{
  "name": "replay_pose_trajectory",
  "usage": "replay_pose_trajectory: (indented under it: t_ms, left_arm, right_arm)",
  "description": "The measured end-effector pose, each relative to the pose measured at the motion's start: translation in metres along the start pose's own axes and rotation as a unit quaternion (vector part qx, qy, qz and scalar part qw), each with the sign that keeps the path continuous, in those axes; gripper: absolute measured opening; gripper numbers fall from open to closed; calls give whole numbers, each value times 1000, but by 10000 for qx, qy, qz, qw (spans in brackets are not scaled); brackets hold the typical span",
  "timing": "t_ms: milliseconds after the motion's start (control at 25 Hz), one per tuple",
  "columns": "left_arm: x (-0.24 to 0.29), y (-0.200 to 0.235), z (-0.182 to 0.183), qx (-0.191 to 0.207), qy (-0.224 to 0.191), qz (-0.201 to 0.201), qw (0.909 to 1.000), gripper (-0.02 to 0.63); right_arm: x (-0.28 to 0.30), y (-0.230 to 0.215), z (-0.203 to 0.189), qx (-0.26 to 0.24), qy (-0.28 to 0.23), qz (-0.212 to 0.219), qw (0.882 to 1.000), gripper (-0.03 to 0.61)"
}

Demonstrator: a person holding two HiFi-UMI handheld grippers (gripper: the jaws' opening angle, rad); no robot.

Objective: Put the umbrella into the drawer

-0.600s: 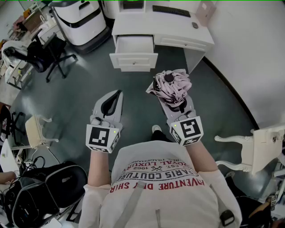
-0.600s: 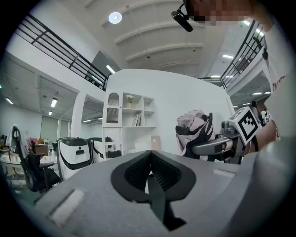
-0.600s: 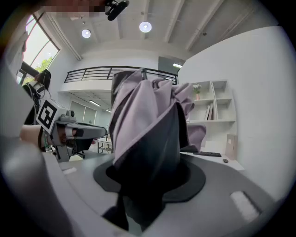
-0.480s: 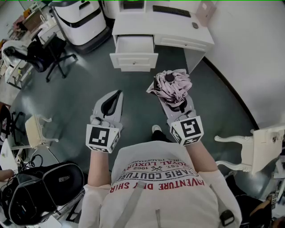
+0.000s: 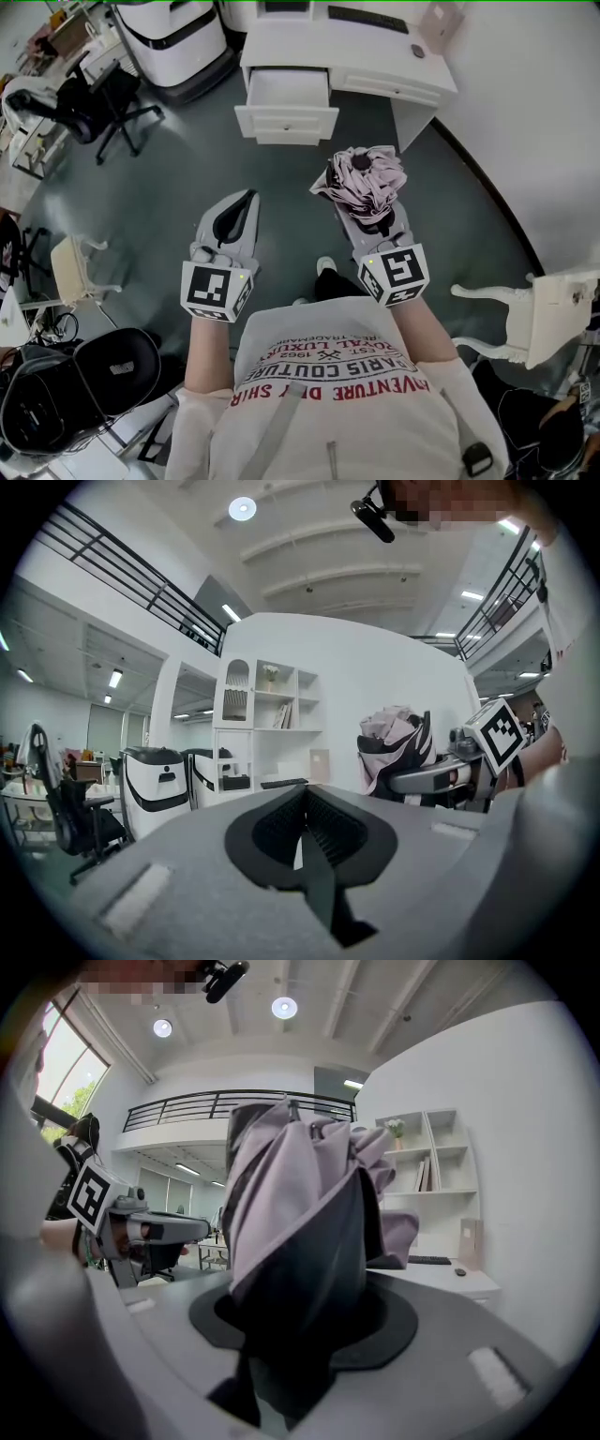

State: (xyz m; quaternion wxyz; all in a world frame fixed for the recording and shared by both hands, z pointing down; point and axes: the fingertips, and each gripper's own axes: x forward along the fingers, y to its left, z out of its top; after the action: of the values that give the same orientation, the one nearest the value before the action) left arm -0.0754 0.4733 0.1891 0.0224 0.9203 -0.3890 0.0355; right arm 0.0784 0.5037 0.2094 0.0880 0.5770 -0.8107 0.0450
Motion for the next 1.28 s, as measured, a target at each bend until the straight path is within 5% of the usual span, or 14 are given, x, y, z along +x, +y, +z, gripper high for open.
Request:
replay_pose_trajectory:
  t_ms: [200, 600, 1040, 1280]
  left_arm:
    - [16, 9, -11, -46, 71, 113, 9999, 8]
    - [92, 103, -10, -91, 269, 435, 9986, 8]
    - [257, 174, -2, -126, 267, 747, 9968, 8]
    - [310, 199, -14, -244, 353, 693, 9967, 8]
  right_arm:
    - [21, -15, -11, 64, 111, 69, 9999, 198]
    - [154, -50, 4, 157, 262, 435, 9986, 199]
    - [300, -162, 6, 179, 518, 838, 9950, 199]
    - [350, -185, -9, 167, 786, 1051, 9912, 200]
